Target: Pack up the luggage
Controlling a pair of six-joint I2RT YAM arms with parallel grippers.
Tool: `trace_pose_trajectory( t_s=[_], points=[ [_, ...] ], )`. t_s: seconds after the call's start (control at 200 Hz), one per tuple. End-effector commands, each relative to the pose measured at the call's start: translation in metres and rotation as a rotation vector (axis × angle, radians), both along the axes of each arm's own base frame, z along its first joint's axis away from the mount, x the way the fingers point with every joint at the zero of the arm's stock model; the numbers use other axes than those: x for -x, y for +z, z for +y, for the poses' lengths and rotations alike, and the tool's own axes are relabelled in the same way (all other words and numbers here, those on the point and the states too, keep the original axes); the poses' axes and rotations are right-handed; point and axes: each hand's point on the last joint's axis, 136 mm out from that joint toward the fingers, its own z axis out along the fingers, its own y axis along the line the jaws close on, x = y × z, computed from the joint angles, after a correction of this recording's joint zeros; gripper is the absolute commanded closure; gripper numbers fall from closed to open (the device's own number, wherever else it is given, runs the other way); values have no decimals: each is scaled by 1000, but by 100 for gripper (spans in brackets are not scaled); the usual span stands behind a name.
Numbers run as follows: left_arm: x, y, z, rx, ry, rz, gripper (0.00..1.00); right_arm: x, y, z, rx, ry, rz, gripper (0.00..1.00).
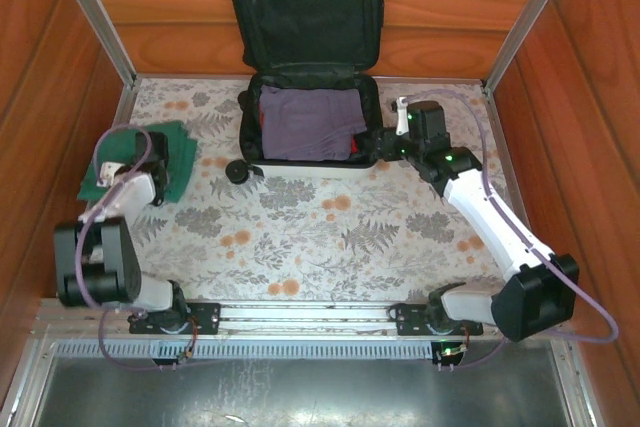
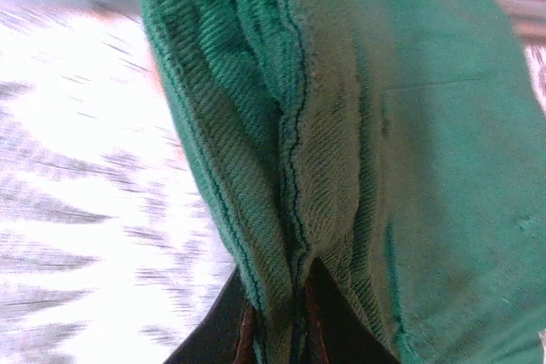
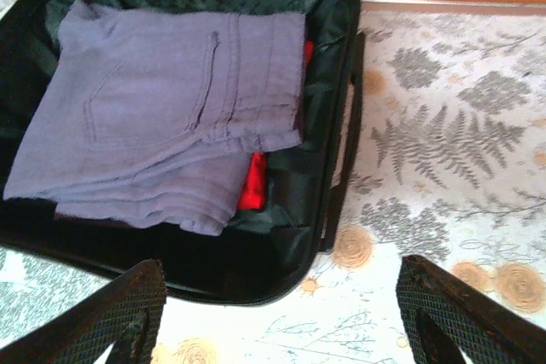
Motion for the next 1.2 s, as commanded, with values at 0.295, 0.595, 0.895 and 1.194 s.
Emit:
trace_pose_trajectory(
  t_s=[0.295,0.595,0.895,1.194],
  points=[
    [94,-33,-48,150,-260,200,100,11,-16,103,-96,305,143,27],
    [123,-20,-98,265,-476,304,100,13,-37,190,-55,530,248,25],
    [147,32,-103,157,-639,549,100,34,-64,232,-124,596,306,24],
    [202,75,-74,37,-676,813,100,54,-79,237,-115,640,326,24]
  ],
)
